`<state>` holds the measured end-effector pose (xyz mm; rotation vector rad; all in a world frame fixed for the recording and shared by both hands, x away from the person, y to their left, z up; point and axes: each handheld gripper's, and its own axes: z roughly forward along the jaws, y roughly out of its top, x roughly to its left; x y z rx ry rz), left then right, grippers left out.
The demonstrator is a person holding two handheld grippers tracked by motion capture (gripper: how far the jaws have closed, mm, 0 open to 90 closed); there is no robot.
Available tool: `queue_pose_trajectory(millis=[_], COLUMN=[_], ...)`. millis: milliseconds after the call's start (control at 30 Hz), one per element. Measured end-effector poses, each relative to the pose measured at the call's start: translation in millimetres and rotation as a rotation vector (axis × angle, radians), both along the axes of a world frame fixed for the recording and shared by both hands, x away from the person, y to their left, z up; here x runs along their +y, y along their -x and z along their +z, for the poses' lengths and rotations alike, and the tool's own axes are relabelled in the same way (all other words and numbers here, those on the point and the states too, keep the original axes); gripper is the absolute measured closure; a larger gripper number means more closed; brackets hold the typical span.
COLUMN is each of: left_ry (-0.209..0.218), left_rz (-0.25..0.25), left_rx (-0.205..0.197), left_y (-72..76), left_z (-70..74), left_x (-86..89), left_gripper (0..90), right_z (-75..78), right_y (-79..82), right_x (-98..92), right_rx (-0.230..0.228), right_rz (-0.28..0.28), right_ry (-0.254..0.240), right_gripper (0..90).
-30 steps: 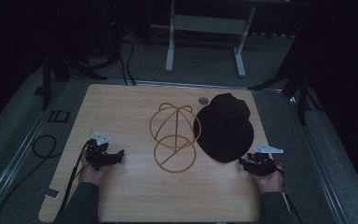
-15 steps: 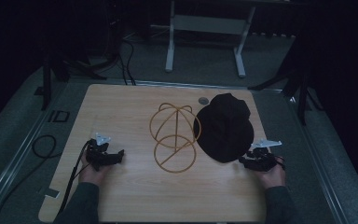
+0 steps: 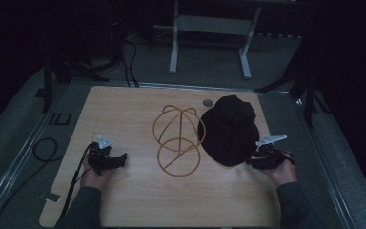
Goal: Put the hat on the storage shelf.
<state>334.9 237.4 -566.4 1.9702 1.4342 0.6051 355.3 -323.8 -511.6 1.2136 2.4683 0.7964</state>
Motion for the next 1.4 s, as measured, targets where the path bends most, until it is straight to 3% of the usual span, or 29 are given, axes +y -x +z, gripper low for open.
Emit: queue_pose_trajectory(millis=[233, 867, 1200, 1400], left_ry=[0.000, -0.002, -0.001, -0.001], left_rz=[0.000, -0.002, -0.005, -0.005], left_rx=[0.000, 0.000, 0.000, 0.000], left_y=[0.0, 0.2, 0.6, 0.6], left_z=[0.0, 0.0, 0.0, 0.0], left_x=[0.0, 0.1, -0.1, -0.1], left_gripper=[13.6, 13.6, 13.6, 13.6], right_z=[12.7, 42.9, 56.0, 64.5], right_y=[-9.1, -33.6, -43.1, -49.0], right_x=[4.6, 24.7, 33.6, 38.9], right_rx=[0.069, 0.226, 0.275, 0.279], right_rz=[0.043, 0.070, 0.070, 0.057], right_ry=[0.046, 0.119, 0.166, 0.173], right_gripper=[50.1, 43.0, 41.0, 42.1])
